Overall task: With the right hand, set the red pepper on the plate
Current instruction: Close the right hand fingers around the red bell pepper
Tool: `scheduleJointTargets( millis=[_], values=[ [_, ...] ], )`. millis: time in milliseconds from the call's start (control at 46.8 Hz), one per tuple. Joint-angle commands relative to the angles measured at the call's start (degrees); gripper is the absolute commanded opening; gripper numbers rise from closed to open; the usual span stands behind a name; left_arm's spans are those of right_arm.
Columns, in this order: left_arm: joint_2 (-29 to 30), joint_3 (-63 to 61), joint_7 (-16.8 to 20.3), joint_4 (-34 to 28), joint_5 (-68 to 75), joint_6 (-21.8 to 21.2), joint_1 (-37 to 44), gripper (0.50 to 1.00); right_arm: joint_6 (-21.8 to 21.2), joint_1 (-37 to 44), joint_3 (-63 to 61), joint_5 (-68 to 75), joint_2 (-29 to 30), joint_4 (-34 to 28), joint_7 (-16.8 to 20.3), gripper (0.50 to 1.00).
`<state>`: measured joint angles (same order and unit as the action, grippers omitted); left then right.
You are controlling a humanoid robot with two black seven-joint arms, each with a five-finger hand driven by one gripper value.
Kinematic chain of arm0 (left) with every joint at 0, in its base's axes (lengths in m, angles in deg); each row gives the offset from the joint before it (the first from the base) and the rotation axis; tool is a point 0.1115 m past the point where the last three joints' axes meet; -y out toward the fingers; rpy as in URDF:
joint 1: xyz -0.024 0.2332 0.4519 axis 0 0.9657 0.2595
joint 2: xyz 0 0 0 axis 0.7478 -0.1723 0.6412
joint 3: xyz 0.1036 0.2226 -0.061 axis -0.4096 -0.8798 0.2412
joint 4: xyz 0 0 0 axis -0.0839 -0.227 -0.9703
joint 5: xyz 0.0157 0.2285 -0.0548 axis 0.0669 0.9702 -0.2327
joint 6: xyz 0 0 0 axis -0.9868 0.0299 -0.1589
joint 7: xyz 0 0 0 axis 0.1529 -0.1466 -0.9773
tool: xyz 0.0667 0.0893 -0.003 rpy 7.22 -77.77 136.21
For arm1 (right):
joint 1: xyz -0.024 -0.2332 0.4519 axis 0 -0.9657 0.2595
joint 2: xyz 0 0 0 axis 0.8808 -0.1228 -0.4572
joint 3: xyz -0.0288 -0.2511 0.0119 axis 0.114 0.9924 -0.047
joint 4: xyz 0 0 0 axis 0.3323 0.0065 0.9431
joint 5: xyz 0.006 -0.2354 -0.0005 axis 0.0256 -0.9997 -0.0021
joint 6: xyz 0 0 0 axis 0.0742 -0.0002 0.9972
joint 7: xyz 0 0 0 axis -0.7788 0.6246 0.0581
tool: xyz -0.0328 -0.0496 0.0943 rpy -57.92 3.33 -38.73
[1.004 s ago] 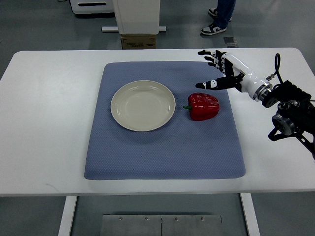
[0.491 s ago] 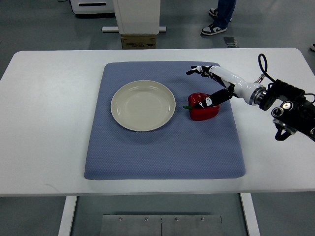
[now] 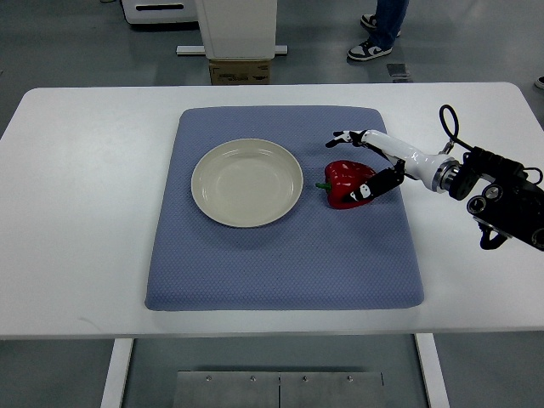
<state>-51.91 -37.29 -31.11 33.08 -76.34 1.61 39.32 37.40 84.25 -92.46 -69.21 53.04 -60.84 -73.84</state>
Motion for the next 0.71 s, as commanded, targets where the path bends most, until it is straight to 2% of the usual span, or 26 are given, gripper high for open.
scheduleJointTargets(
  millis=[0, 214, 684],
  values=[
    [0.0, 0.0, 0.0, 0.0, 0.0, 0.0, 0.0, 1.0, 0.0, -0.18, 0.27, -0.01, 0.17, 0.4, 0.11, 0.979],
    [0.0, 0.0, 0.0, 0.0, 0.0, 0.0, 0.0, 1.0, 1.67, -0.27, 3.26, -0.01, 0.61, 2.42, -0.24, 0.977],
    [0.0, 0.0, 0.0, 0.0, 0.0, 0.0, 0.0, 1.0, 1.76, -0.27, 4.14, -0.01, 0.79, 2.77, -0.24, 0.945]
  ],
)
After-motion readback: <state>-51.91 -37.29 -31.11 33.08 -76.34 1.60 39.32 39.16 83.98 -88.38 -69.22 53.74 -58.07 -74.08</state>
